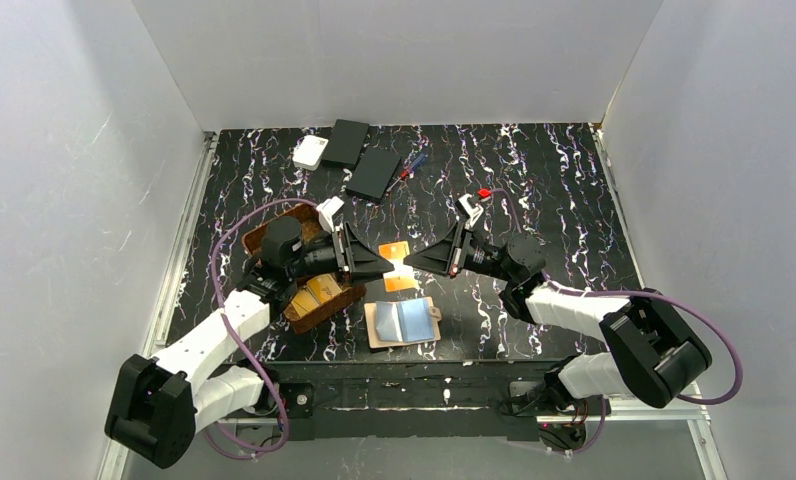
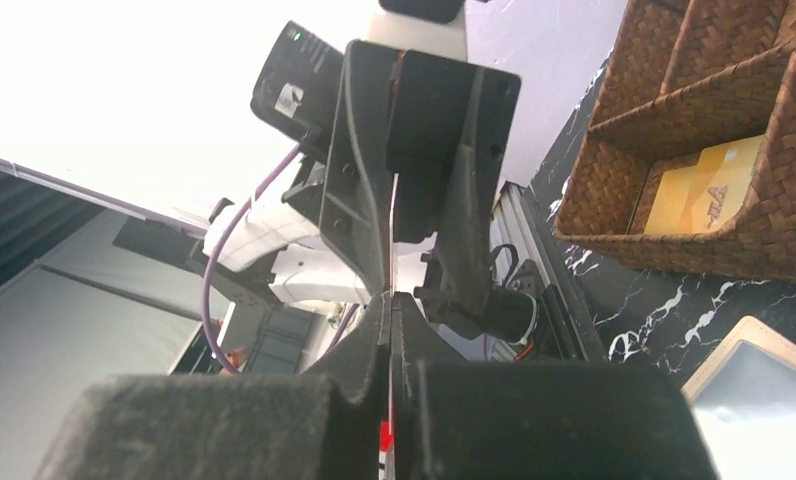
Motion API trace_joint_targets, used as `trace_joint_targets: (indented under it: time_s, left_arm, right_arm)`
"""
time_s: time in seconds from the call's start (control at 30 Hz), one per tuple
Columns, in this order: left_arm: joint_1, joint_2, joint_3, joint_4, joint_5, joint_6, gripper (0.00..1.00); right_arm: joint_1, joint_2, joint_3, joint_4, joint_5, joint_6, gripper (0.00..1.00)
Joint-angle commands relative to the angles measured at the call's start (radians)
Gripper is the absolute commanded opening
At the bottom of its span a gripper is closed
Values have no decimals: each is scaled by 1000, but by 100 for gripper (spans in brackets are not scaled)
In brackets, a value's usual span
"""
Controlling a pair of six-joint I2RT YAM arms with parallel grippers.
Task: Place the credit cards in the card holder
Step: Pick up the credit card from the storage box, then insert the credit card into the card holder.
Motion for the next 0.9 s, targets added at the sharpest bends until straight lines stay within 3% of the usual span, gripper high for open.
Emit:
trace_joint_targets:
  time_s: [0.0, 0.03, 0.13, 0.2, 0.3, 0.37, 0.43, 0.53, 0.7, 0.87]
  left_arm:
    - [-30, -34, -5, 82, -40, -50, 32]
    - [-33, -37, -5, 84, -50, -48, 28]
    - [-45, -36, -9, 83, -86, -33, 0]
    - [-48, -38, -37, 72, -131, -27, 0]
    - [-67, -30, -63, -58, -201, 27, 0]
    - [-102, -29, -41, -254, -273, 135, 0]
    - [-142, -24, 26, -464, -383, 252, 0]
    - [-168, -8, 42, -550, -438, 311, 0]
    - [-195, 73, 15, -503, -430, 299, 0]
    - [-226, 158, 1, -433, -433, 286, 0]
  right_arm:
    - [-5, -14, 2, 51, 69, -4, 1]
    - [-5, -17, 4, 31, 69, -13, 1]
    - [-6, -40, 1, -23, 75, -49, 1]
    - [-21, -79, 21, -217, 72, -167, 3]
    - [-36, -150, 144, -953, 217, -617, 33]
    - [-36, -160, 189, -1144, 279, -792, 46]
    - [-36, -152, 209, -1248, 285, -889, 51]
    - [-36, -132, 206, -1293, 226, -948, 48]
    - [-12, -30, 162, -1114, -9, -886, 24]
    - [23, 27, 132, -1025, 2, -861, 16]
